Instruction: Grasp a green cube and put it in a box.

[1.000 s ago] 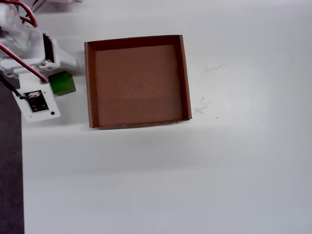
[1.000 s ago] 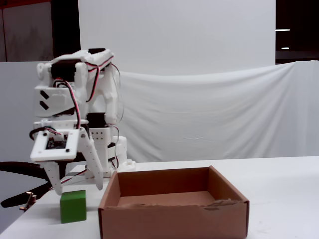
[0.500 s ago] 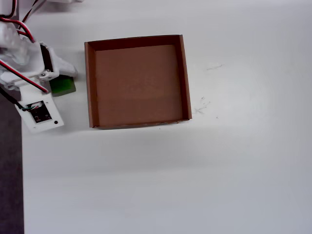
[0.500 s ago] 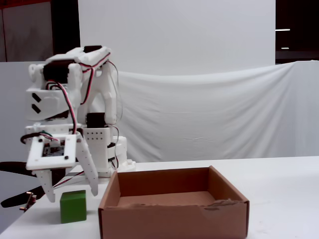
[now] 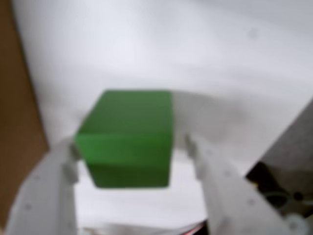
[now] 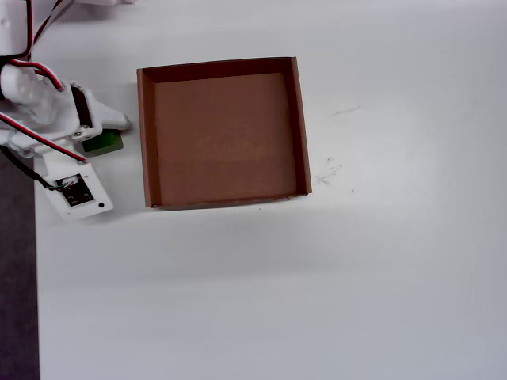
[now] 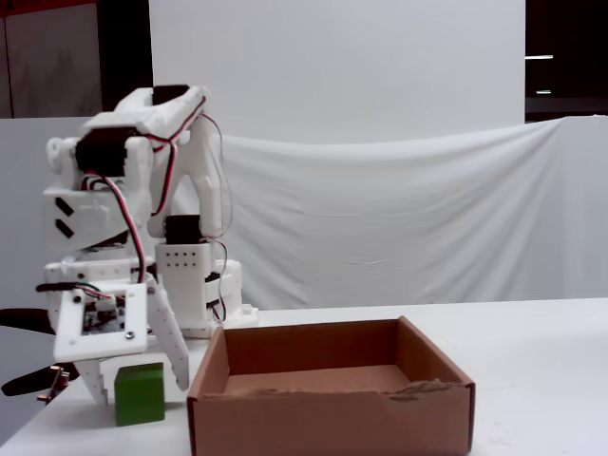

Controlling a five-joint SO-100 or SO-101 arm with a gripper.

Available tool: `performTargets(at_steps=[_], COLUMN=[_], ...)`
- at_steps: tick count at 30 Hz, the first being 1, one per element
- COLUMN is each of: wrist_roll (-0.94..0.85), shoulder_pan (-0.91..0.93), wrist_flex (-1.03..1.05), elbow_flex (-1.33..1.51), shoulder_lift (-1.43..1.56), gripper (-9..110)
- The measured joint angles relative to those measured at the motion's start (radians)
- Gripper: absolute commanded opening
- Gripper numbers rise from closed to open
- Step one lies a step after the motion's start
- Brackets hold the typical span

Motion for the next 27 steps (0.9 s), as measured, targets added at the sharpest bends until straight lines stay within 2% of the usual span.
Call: performTargets(at_steps=[10, 27], wrist_roll=[0.0, 0.0], shoulder_pan=[-0.003, -0.008], wrist_flex=[0.0, -0.003], elbow_flex=[0.0, 0.0], shoulder_lift=[0.0, 0.0], gripper=[22, 16])
